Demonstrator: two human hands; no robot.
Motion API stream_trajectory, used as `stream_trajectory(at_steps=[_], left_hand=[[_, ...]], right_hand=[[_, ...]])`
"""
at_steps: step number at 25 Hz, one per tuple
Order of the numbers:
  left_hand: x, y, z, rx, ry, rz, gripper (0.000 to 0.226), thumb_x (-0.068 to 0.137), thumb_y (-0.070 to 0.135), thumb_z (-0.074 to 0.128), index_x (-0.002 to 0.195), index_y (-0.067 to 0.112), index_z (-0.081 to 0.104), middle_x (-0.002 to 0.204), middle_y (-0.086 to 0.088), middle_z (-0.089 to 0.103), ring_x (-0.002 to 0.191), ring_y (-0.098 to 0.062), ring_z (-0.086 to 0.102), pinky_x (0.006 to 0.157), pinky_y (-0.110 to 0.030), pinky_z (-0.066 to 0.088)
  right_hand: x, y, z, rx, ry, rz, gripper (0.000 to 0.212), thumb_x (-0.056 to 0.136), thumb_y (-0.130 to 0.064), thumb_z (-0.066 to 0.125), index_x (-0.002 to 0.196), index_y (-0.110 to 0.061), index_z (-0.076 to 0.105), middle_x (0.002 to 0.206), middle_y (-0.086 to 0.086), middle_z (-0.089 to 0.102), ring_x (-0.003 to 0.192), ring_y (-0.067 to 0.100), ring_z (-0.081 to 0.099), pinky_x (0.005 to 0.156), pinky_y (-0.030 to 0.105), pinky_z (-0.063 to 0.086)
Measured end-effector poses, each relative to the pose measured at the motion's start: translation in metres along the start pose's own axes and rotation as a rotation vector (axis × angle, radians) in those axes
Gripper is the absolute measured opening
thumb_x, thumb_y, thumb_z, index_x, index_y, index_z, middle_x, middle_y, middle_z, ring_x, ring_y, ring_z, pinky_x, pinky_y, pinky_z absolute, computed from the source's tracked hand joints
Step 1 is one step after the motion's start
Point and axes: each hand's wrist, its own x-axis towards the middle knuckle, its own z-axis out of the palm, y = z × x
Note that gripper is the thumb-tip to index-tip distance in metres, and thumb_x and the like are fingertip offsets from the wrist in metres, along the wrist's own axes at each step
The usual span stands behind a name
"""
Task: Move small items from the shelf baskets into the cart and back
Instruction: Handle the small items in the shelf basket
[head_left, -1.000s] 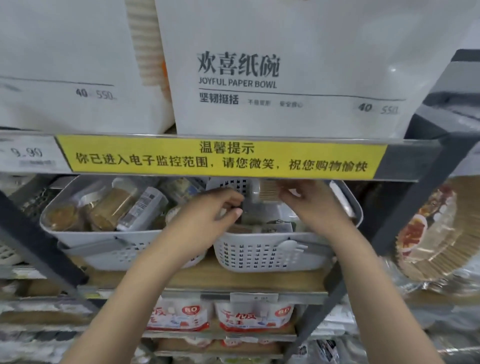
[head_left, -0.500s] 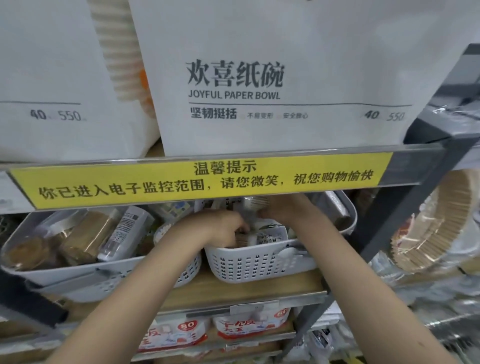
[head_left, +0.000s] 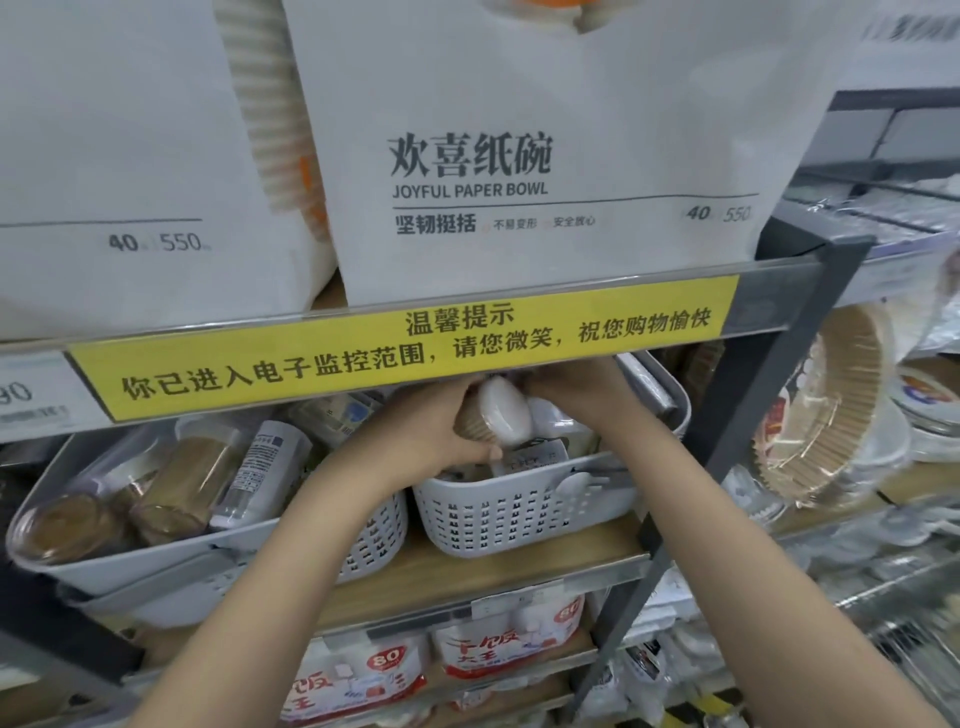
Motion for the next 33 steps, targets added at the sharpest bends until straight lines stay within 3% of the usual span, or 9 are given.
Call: stream_trajectory(at_steps=[2,4,7,10,14,18,22,27,33], left_hand=[[-0.015,-0.001,-0.007,-0.071,0.136,0.019,0.073,0.073,0.038,0.078,0.136,0.031,0.040,0.136,0.013,0.046,0.123,-0.009,0.042,0.093,-0.020,0.030],[-0.030,-0.002,-0.010,-0.106,0.267,0.008,0.070,0.073,0.038,0.078,0.133,0.029,0.043,0.128,0.017,0.048,0.118,-0.005,0.045,0.091,-0.020,0.031],[-0.055,0.001,-0.006,-0.245,0.395,0.055,0.063,0.070,0.034,0.079,0.123,0.035,0.045,0.118,0.023,0.048,0.112,-0.003,0.049,0.092,-0.024,0.038],[-0.077,0.015,0.005,-0.380,0.405,0.105,0.062,0.066,0.036,0.080,0.107,0.052,0.037,0.113,0.035,0.046,0.105,0.011,0.048,0.088,-0.012,0.038],[-0.092,0.042,0.034,-0.514,0.308,0.225,0.060,0.061,0.052,0.076,0.108,0.059,0.039,0.114,0.036,0.050,0.110,0.011,0.049,0.087,-0.016,0.041],[-0.087,0.075,0.089,-0.598,0.110,0.343,0.065,0.062,0.055,0.073,0.119,0.055,0.042,0.123,0.031,0.050,0.116,0.005,0.049,0.090,-0.022,0.041],[-0.069,0.119,0.151,-0.619,-0.128,0.399,0.062,0.063,0.050,0.073,0.119,0.050,0.046,0.123,0.026,0.053,0.117,0.002,0.050,0.092,-0.023,0.043],[-0.043,0.184,0.240,-0.612,-0.367,0.400,0.061,0.066,0.037,0.084,0.114,0.047,0.048,0.115,0.028,0.055,0.109,0.008,0.050,0.080,-0.006,0.040],[-0.022,0.224,0.337,-0.447,-0.522,0.350,0.056,0.066,0.045,0.078,0.112,0.042,0.047,0.107,0.026,0.055,0.105,-0.006,0.053,0.083,-0.031,0.048]], right_hand=[[-0.011,-0.008,-0.008,-0.042,0.093,-0.011,0.024,0.076,-0.015,0.074,0.090,-0.001,0.060,0.090,0.007,0.065,0.086,0.008,0.056,0.079,0.007,0.043],[-0.030,-0.018,-0.017,-0.083,0.131,-0.050,0.037,0.076,-0.018,0.074,0.096,0.009,0.060,0.093,0.021,0.066,0.094,0.031,0.059,0.083,0.039,0.049],[-0.072,-0.024,-0.026,0.051,0.207,-0.161,0.048,0.072,-0.011,0.076,0.115,-0.011,0.056,0.113,0.002,0.062,0.111,0.016,0.056,0.087,0.028,0.046],[-0.124,-0.031,-0.034,0.120,0.261,-0.209,0.064,0.070,0.000,0.077,0.123,-0.022,0.049,0.122,-0.018,0.052,0.119,-0.010,0.044,0.096,0.010,0.037],[-0.197,-0.020,-0.040,0.149,0.409,-0.107,0.070,0.070,0.002,0.080,0.127,-0.021,0.046,0.129,-0.015,0.051,0.122,-0.002,0.047,0.098,0.011,0.038],[-0.269,0.009,-0.047,0.248,0.560,0.159,0.065,0.069,-0.011,0.084,0.118,-0.034,0.050,0.116,-0.025,0.055,0.110,-0.010,0.051,0.084,0.004,0.042],[-0.337,0.051,-0.058,0.273,0.674,0.421,0.065,0.069,-0.018,0.084,0.113,-0.051,0.049,0.116,-0.029,0.053,0.115,-0.003,0.052,0.089,0.018,0.048],[-0.415,0.114,-0.074,0.284,0.851,0.695,0.060,0.070,-0.015,0.083,0.114,-0.042,0.052,0.116,-0.022,0.058,0.111,-0.006,0.052,0.082,0.003,0.040],[-0.484,0.181,-0.090,0.366,0.948,0.898,0.056,0.069,-0.012,0.084,0.111,-0.036,0.056,0.108,-0.021,0.064,0.102,-0.001,0.060,0.081,0.010,0.045]])
